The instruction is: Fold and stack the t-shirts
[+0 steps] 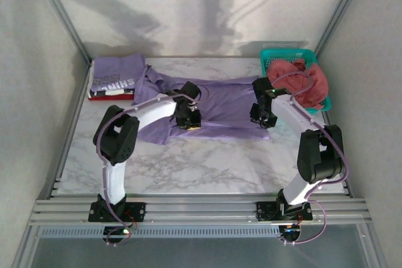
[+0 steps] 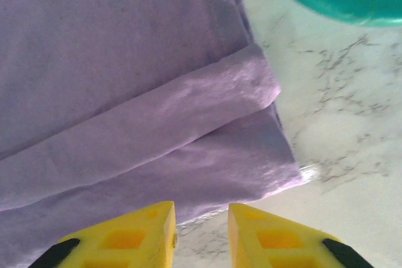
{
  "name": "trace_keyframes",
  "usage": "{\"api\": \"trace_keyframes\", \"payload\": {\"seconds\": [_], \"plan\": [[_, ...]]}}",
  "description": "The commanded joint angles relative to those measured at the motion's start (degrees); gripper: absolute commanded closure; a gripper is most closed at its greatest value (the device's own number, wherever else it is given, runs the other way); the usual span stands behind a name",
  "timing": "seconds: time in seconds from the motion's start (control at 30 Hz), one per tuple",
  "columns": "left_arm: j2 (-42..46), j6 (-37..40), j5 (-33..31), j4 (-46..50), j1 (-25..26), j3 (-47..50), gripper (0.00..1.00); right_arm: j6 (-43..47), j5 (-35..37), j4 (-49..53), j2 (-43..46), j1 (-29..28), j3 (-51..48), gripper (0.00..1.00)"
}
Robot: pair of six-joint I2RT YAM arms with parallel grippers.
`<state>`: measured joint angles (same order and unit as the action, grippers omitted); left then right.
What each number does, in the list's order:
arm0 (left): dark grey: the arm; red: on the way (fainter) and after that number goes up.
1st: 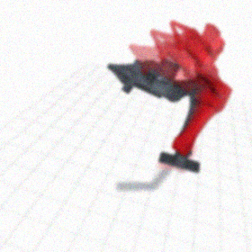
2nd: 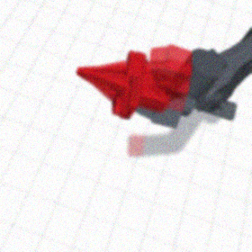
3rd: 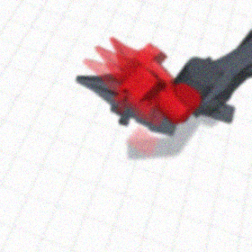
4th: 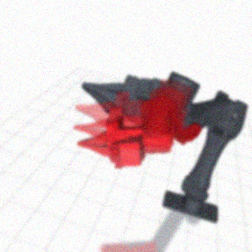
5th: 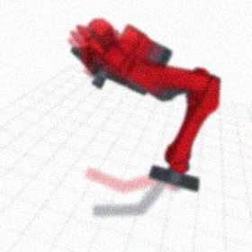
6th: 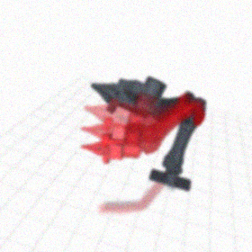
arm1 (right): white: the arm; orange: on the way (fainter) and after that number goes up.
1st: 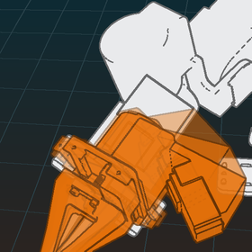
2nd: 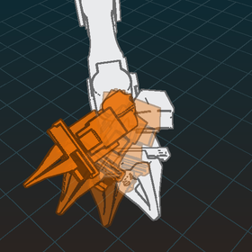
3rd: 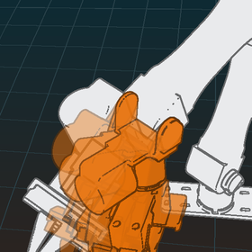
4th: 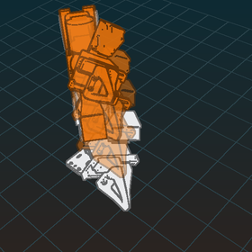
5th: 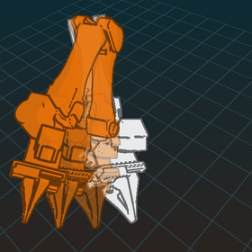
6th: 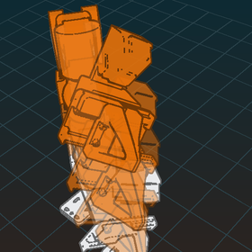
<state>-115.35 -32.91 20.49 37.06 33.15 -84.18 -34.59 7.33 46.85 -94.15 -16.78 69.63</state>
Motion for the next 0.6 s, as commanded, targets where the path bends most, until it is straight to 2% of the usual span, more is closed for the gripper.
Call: {"api": "trace_keyframes", "payload": {"seconds": [0.0, 0.33, 0.57], "plan": [[-2.62, -0.96, -0.44, -0.83, 0.33, -2.98, 0.83, -2.17, -2.15, -1.77, 0.19, -0.28, -0.88, 0.71], [-10.66, 0.78, -5.64, 2.02, -0.32, -15.3, 0.84, -2.98, -4.18, -4.0, -0.34, -0.58, -3.33, 0.72], [-15.74, 1.99, -7.83, 3.43, -2.83, -24.54, 0.83, -2.77, -5.31, -5.84, -0.63, -1.15, -3.95, 0.72]]}}
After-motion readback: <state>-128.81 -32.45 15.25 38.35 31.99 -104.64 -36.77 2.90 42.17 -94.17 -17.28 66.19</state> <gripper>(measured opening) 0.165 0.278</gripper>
